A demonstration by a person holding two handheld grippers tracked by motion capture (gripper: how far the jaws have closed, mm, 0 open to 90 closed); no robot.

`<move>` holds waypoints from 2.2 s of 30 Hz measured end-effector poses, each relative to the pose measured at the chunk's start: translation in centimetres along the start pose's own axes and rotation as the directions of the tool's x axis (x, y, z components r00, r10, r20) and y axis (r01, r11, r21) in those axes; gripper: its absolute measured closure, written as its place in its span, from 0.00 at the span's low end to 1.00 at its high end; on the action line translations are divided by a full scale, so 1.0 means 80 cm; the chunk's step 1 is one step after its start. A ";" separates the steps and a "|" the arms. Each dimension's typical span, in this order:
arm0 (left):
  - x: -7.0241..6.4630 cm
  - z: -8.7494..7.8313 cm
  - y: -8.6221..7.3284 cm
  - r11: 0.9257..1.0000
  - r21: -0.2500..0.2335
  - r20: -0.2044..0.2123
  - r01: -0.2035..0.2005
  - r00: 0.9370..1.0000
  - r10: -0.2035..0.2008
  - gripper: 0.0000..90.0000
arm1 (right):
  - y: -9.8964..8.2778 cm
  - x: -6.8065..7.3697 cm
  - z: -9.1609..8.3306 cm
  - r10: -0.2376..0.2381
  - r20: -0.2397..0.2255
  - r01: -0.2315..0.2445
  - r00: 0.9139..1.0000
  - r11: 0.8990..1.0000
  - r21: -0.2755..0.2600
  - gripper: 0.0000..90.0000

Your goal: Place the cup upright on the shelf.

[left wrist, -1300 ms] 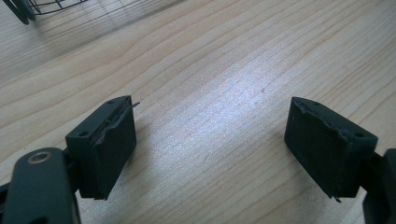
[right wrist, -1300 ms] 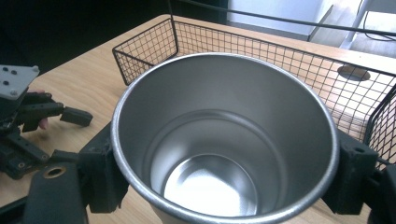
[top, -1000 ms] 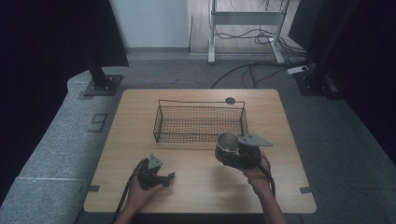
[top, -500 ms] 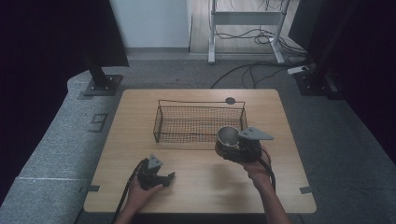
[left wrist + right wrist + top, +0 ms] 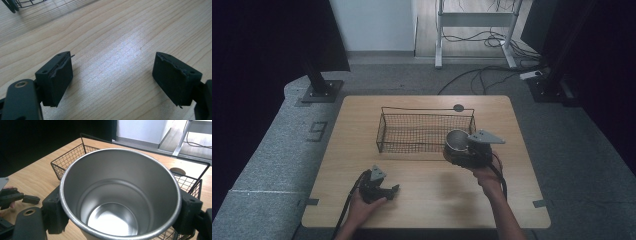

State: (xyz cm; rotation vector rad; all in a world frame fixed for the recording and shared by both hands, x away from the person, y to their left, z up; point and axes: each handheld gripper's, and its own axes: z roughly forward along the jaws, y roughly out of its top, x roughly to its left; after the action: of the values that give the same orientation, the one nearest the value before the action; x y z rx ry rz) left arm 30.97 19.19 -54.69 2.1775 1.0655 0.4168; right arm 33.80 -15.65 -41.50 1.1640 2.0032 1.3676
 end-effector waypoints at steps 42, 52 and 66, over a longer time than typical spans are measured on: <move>0.000 0.000 0.000 1.000 0.000 0.000 0.000 1.000 0.000 0.18 | 0.031 -0.031 0.038 0.040 0.040 -0.041 0.998 0.999 0.029 0.20; 0.000 0.000 0.000 1.000 0.000 0.000 0.000 1.000 0.000 0.18 | 0.040 -0.037 0.054 0.036 0.058 -0.039 0.998 0.998 0.049 0.20; 0.000 0.000 0.000 1.000 -0.002 0.001 0.002 1.000 -0.002 0.18 | 0.057 -0.040 0.072 0.034 0.064 -0.038 0.997 0.998 0.053 0.20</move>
State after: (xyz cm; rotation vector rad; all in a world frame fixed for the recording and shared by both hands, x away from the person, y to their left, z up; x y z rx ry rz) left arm 30.97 19.18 -54.71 2.1743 1.0664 0.4160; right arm 41.62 -14.59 -40.06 1.2573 1.9949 1.2850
